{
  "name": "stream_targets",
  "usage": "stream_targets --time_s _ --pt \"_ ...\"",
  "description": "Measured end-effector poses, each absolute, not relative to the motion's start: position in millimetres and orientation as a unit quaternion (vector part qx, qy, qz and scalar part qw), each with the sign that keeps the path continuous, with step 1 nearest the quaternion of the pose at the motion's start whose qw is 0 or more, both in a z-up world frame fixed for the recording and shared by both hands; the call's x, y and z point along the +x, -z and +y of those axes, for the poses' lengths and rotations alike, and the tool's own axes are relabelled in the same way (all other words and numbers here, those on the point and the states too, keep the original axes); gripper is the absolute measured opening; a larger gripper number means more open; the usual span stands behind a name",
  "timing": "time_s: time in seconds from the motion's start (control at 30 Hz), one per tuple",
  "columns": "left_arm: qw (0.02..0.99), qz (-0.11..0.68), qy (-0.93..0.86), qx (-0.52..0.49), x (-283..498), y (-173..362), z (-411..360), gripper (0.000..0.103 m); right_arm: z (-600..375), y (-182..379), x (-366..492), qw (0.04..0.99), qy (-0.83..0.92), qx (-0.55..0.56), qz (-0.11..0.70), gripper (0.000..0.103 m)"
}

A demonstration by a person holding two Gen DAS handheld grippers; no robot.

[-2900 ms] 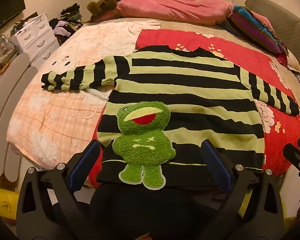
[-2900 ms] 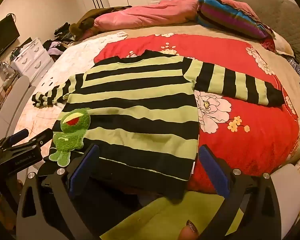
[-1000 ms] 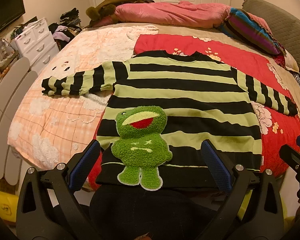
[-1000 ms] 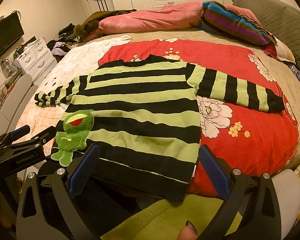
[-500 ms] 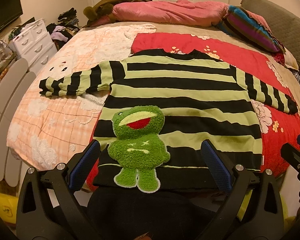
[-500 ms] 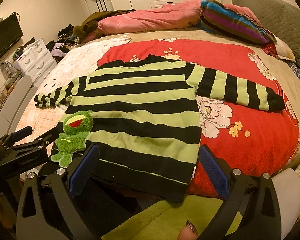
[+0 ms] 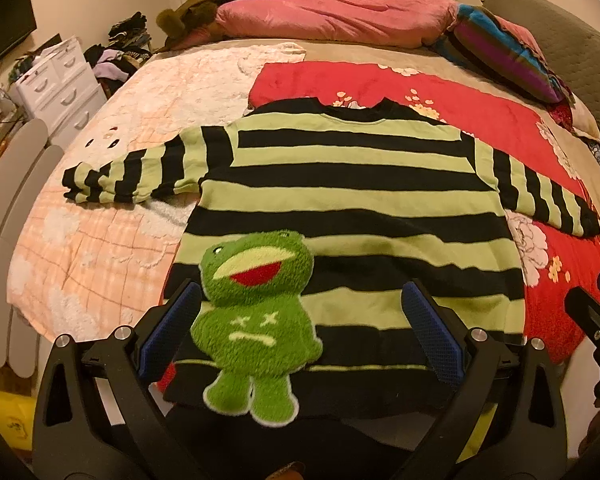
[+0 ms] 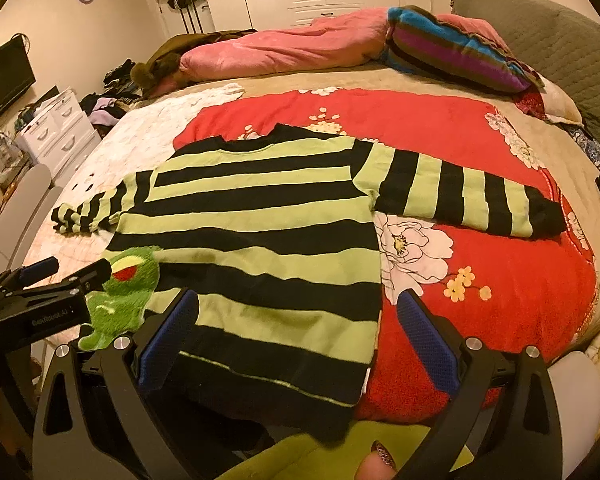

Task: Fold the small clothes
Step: 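Grasp the sweater's sleeve cuff with the right tool and lift it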

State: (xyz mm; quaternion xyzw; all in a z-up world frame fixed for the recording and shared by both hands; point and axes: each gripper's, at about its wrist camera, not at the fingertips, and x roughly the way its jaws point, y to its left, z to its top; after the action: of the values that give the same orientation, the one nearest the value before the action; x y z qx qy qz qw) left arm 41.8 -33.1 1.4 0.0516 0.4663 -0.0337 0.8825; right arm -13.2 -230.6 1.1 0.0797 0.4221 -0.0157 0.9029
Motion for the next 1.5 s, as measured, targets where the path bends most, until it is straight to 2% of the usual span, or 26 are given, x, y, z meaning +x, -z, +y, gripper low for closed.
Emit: stream_targets --time_s 0.53,1.17,1.5 --pt "0.877 0.477 0.024 0.054 106 18 -65 0.094 -311 21 34 0.898 0.095 0.113 0.414 0.099" --pt "0.869 0.492 0.019 0.048 175 49 -99 0.094 -536 60 70 0.845 0.318 0.168 0.396 0.099" --pt "0.860 0.508 0.029 0.045 207 72 -126 0.094 -608 100 72 0.818 0.317 0.229 0.421 0.099"
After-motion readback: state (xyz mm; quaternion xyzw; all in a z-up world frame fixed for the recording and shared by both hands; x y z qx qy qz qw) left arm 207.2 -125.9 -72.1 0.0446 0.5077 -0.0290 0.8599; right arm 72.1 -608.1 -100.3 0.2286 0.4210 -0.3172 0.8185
